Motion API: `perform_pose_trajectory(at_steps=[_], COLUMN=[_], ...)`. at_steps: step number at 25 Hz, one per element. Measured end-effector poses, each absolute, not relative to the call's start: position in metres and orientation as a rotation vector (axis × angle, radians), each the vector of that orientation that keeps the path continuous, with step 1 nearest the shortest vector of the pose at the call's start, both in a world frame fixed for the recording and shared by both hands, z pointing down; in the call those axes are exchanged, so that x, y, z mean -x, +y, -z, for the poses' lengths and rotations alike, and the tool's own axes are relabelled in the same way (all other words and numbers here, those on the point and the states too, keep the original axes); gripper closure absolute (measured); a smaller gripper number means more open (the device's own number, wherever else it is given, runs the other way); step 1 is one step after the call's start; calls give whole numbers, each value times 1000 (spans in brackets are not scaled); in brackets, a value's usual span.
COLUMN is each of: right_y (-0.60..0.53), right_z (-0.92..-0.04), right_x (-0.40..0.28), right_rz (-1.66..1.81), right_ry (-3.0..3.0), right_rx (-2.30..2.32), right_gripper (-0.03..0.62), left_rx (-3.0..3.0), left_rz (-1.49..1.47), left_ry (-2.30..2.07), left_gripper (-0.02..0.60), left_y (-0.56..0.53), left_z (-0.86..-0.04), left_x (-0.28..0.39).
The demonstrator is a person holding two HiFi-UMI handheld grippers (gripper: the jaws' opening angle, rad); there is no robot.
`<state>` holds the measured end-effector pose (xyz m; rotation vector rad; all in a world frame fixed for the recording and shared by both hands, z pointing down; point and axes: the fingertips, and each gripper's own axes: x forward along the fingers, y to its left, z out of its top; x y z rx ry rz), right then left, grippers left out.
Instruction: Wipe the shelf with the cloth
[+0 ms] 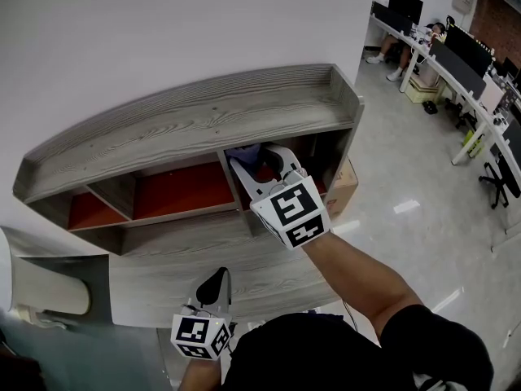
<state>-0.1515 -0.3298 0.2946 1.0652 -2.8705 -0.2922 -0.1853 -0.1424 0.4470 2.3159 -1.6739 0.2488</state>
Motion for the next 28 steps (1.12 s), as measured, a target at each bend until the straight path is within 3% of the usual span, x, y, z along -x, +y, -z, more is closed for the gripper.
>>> perform_pose_trajectory(at_steps=[28], right_y=[-331], right_z=[-444], right_x=[155], right_rz=[126], right_ry=[-2641], right_rx=[-954], right_gripper=[456], left_rx=[-2305], left_rz=[-249], left_ry=[-1660], left_gripper=[571], left_y=[-146], left_z=[-455], left_x=[187])
